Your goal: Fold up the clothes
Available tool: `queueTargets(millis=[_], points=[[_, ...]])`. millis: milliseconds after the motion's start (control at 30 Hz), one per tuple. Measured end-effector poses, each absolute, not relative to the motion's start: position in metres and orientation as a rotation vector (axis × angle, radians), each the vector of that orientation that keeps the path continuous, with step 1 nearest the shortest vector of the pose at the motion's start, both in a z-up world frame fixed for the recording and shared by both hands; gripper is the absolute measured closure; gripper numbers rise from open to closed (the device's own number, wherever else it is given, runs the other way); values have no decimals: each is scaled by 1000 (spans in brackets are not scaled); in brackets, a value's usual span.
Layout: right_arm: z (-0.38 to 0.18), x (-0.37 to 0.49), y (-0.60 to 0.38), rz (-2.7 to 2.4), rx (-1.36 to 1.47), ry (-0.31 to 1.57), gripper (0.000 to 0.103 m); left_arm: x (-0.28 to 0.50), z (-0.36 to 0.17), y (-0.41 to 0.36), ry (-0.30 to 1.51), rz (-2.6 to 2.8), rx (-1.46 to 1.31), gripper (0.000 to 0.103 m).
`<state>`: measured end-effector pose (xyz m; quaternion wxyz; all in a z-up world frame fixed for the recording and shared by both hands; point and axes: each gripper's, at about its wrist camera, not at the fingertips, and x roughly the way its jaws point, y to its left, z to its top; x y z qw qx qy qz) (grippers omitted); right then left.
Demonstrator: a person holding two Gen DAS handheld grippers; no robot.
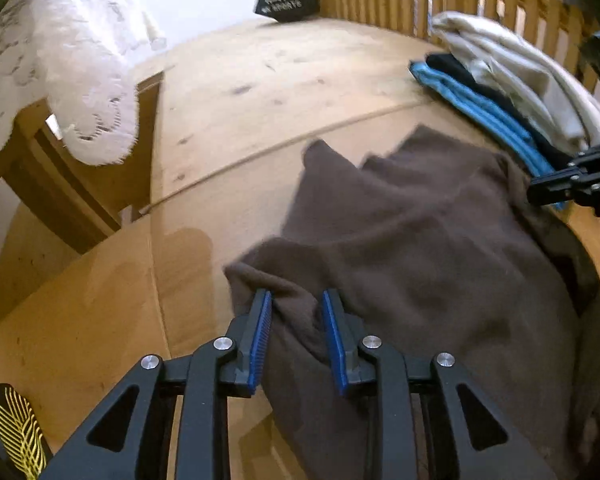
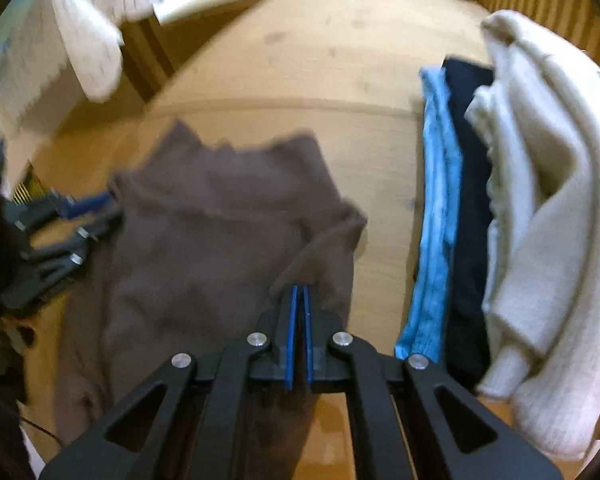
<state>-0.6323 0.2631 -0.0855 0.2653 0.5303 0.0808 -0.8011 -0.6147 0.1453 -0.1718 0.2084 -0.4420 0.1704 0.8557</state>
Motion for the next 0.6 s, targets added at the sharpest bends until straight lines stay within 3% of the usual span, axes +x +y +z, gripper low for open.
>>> queueTargets(millis=[267, 400, 500, 600], points=[[-94, -628, 255, -2263, 1430, 393, 102, -628, -175, 144, 447, 2383, -1264, 74], [-80, -611, 243, -2263, 1278, 393, 101, -619, -176, 159, 607, 2410, -1226, 74], [-93, -613, 231, -2237, 1316, 414, 101, -622, -176, 154, 613, 2441, -1239, 72], [-108, -623, 241, -2300, 1367, 440, 102, -624, -177, 149, 618, 2473, -1253, 60]])
